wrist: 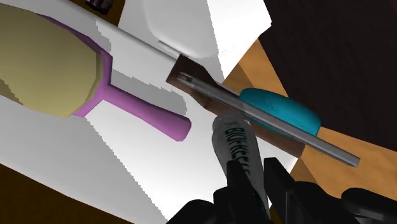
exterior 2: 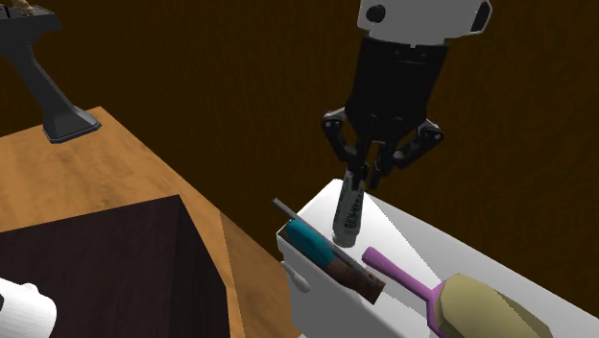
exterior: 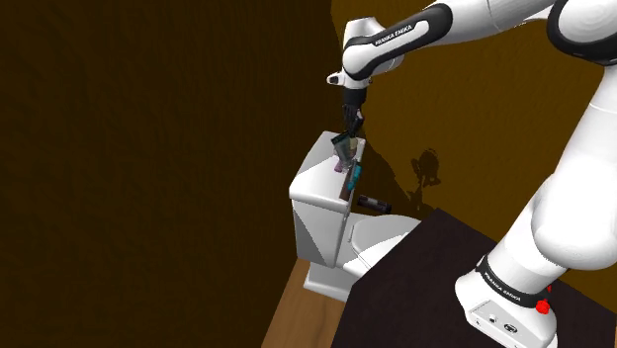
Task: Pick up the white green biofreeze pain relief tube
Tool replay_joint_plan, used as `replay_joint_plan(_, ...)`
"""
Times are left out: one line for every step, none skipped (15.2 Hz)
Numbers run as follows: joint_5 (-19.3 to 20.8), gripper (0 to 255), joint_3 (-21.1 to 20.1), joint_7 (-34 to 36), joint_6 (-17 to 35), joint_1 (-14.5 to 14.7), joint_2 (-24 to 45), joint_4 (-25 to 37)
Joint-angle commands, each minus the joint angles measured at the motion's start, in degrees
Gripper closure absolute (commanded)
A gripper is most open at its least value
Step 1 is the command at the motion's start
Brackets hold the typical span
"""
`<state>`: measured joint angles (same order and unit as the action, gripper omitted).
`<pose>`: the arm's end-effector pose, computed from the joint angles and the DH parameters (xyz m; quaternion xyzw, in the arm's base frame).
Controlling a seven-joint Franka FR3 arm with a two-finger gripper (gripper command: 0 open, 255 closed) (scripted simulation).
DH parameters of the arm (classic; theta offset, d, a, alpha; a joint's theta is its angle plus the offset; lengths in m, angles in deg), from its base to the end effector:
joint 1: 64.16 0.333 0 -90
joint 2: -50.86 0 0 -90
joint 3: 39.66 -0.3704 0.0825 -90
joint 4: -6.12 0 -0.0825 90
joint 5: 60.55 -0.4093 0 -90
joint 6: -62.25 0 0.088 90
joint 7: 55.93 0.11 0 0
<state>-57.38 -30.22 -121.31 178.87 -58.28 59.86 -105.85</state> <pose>0.6109 -0.0375 0.4311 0.8496 0.5248 -0.0515 0.0096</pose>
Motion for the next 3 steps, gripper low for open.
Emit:
replay_joint_plan(0.1,255,0.0,-0.1,-1.5,0.0,-0.7,0.8)
replay_joint_plan(0.1,255,0.0,-0.1,-1.6,0.0,-0.8,0.9)
replay_joint_plan(0.1,255,0.0,-0.1,-1.6,0.0,-0.8,0.9)
